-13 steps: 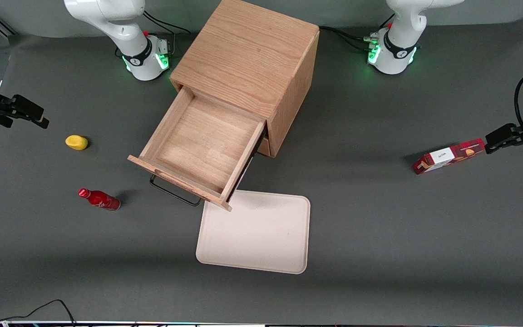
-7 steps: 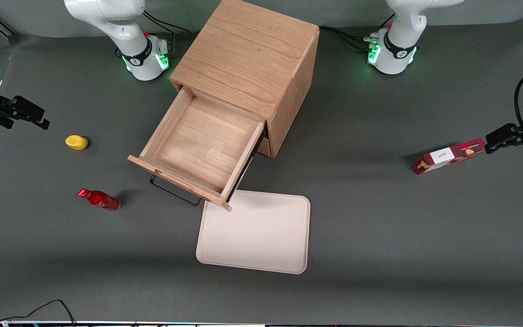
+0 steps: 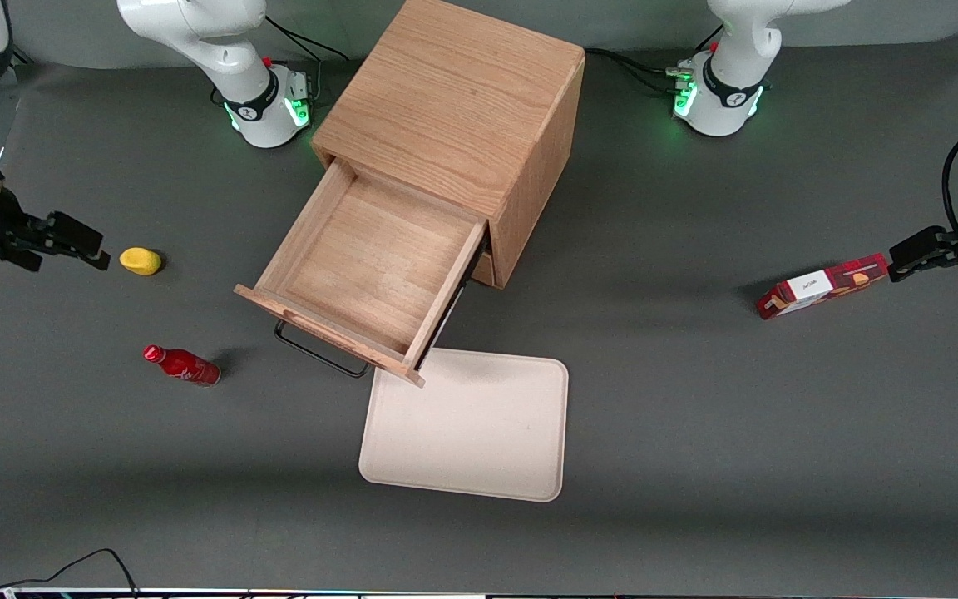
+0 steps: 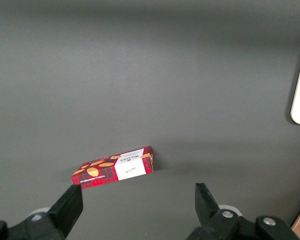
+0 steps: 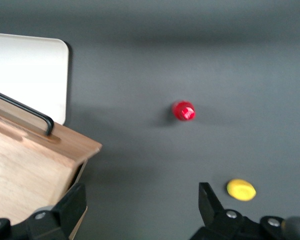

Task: Close top drawer
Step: 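Move the right gripper toward the front panel of the open drawer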

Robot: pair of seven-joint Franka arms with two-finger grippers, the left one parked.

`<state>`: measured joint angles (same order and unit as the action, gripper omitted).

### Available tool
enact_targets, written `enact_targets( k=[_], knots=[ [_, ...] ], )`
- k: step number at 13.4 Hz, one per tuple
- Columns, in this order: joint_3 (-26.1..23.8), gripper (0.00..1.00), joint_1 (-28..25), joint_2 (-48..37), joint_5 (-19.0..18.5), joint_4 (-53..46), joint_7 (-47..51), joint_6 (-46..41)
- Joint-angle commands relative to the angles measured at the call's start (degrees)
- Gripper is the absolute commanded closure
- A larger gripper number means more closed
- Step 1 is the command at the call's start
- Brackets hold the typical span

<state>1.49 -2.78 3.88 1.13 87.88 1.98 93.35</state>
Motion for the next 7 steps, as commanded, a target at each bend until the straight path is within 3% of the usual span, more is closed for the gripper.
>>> enact_targets(
  k=[1,7],
  knots=[
    [-2.35,0.0,0.06,10.51,0.36,-12.61,-1.28,-2.03],
    [-11.32,0.0,1.2,25.28,0.88,-26.33,-10.84,-2.21]
  ],
)
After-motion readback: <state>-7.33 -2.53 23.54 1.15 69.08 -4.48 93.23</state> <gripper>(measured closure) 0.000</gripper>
